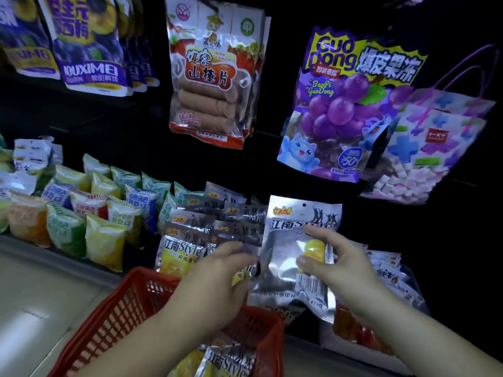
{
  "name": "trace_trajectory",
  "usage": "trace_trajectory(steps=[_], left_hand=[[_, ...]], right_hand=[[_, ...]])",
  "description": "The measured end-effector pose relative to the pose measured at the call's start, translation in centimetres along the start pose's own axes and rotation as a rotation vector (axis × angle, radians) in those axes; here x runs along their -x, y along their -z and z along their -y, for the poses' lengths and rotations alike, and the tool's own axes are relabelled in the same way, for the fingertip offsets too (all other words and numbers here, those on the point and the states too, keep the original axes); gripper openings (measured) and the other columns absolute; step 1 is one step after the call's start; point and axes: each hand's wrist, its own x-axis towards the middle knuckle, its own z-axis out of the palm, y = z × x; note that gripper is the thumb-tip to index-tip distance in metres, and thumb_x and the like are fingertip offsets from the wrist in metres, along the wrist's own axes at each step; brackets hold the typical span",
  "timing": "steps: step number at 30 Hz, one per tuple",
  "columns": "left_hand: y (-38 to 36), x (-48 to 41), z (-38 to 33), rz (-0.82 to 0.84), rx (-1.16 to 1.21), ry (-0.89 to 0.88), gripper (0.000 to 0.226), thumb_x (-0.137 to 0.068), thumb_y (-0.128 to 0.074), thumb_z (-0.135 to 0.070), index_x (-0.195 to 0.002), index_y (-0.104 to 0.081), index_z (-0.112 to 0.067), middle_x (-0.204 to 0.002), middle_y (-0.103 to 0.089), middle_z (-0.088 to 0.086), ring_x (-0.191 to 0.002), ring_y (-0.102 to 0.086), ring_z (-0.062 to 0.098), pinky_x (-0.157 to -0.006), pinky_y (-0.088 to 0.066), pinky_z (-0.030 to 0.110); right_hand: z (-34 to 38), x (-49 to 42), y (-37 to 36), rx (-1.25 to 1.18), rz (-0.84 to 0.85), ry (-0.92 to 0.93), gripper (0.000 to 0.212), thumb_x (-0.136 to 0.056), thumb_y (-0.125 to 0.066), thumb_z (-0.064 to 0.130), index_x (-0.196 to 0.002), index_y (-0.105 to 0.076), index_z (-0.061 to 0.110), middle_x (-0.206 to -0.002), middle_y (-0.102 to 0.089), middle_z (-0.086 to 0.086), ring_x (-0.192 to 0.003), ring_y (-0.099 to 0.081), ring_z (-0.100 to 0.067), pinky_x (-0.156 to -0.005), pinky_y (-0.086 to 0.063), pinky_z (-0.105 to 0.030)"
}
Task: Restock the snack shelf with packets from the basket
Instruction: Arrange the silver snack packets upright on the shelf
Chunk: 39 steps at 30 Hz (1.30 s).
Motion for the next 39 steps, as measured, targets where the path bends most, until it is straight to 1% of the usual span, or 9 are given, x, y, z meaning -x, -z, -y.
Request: trace_trajectory(steps=[5, 10, 16, 23, 27, 30, 31, 35, 39], left_hand=[[-0.8, 0.9, -2.6, -0.112, 0.550, -0.031, 0.038, -0.095, -0.069, -0.035, -0.131, -0.062, -0.048, -0.127, -0.054, -0.032, -0.112, -0.062, 0.001, -0.082, -0.059, 0.027], [-1.0, 0.2, -1.8, -0.068, 0.687, 0.149, 0.068, -0.086, -0.071, -0.057, -0.143, -0.036, -0.063, -0.127, -0.053, -0.037, -0.120, -0.056, -0.008, -0.090, -0.058, 0.031], [-1.8, 0.0, -0.5, -0.012, 0.551, 0.102, 0.049, -0.093, -0.072, -0.029, -0.136, -0.053, -0.045, -0.128, -0.062, -0.027, -0.117, -0.060, -0.003, -0.092, -0.055, 0.024], [-2.6, -0.7, 0.8, -0.009, 0.672, 0.173, 0.020, -0.098, -0.064, -0.005, -0.100, -0.058, -0.024, -0.094, -0.068, -0.010, -0.076, -0.053, 0.017, -0.068, -0.044, 0.030], [-2.9, -1.5, 0.8, 0.089, 0.722, 0.138, 0.021, -0.095, -0.066, -0.002, -0.093, -0.060, -0.021, -0.093, -0.073, -0.003, -0.090, -0.066, 0.010, -0.076, -0.050, 0.025], [-3.7, -2.5, 0.7, 0.022, 0.739, 0.196, 0.028, -0.096, -0.066, -0.002, -0.101, -0.066, -0.030, -0.096, -0.073, -0.012, -0.086, -0.068, 0.004, -0.068, -0.051, 0.016], [-4.0, -2.9, 0.8, -0.012, 0.690, 0.222, 0.029, -0.097, -0.065, -0.004, -0.107, -0.065, -0.032, -0.100, -0.071, -0.012, -0.083, -0.067, 0.003, -0.064, -0.051, 0.016], [-4.5, -4.4, 1.5, 0.007, 0.415, 0.257, 0.036, -0.101, -0.058, -0.011, -0.126, -0.056, -0.037, -0.120, -0.061, -0.014, -0.098, -0.062, 0.002, -0.075, -0.051, 0.020], [-5.2, -5.5, 1.0, 0.127, 0.299, 0.289, 0.044, -0.100, -0.060, -0.012, -0.140, -0.052, -0.029, -0.129, -0.060, -0.009, -0.064, -0.059, 0.000, -0.056, -0.045, 0.014]], right_hand=[[1.2, 1.2, -1.6, 0.073, 0.079, 0.113, 0.064, -0.093, -0.076, 0.014, -0.134, -0.054, 0.059, -0.148, -0.047, 0.029, -0.142, -0.041, 0.000, -0.107, -0.044, -0.027], [0.9, 1.9, -2.3, -0.139, 0.600, 0.075, 0.088, -0.097, -0.058, -0.006, -0.154, -0.029, 0.055, -0.153, -0.052, 0.012, -0.136, -0.053, -0.009, -0.080, -0.047, -0.023], [0.9, 2.2, -1.7, -0.190, 0.701, 0.113, 0.075, -0.099, -0.051, 0.001, -0.155, -0.036, 0.048, -0.157, -0.048, 0.003, -0.141, -0.052, -0.021, -0.116, -0.040, -0.039], [0.1, 0.0, -0.8, 0.212, -0.057, 0.314, 0.057, -0.087, -0.081, 0.021, -0.125, -0.059, 0.058, -0.125, -0.052, 0.010, -0.105, -0.062, -0.005, -0.085, -0.052, -0.020], [-0.2, -0.8, 0.5, 0.264, 0.166, 0.215, 0.073, -0.085, -0.084, 0.028, -0.146, -0.049, 0.044, -0.137, -0.052, 0.031, -0.124, -0.050, 0.016, -0.100, -0.043, -0.008], [-0.4, -1.2, 0.7, 0.289, 0.100, 0.246, 0.014, -0.090, -0.079, 0.018, -0.088, -0.067, 0.011, -0.070, -0.059, 0.013, -0.066, -0.056, 0.000, -0.066, -0.044, -0.018], [-0.8, -1.7, 1.0, 0.341, 0.023, 0.262, 0.030, -0.091, -0.077, 0.017, -0.075, -0.055, 0.006, -0.061, -0.046, 0.009, -0.057, -0.045, -0.003, -0.058, -0.038, -0.019], [-2.4, -4.3, 3.0, 0.460, -0.127, 0.250, 0.045, -0.095, -0.073, 0.022, -0.067, -0.037, 0.026, -0.063, -0.031, 0.002, -0.057, -0.034, -0.015, -0.059, -0.035, -0.032], [-5.1, -7.7, 3.8, 0.503, -0.144, 0.189, 0.046, -0.094, -0.072, 0.026, -0.065, -0.041, 0.043, -0.063, -0.037, 0.004, -0.060, -0.038, -0.019, -0.061, -0.036, -0.035]])
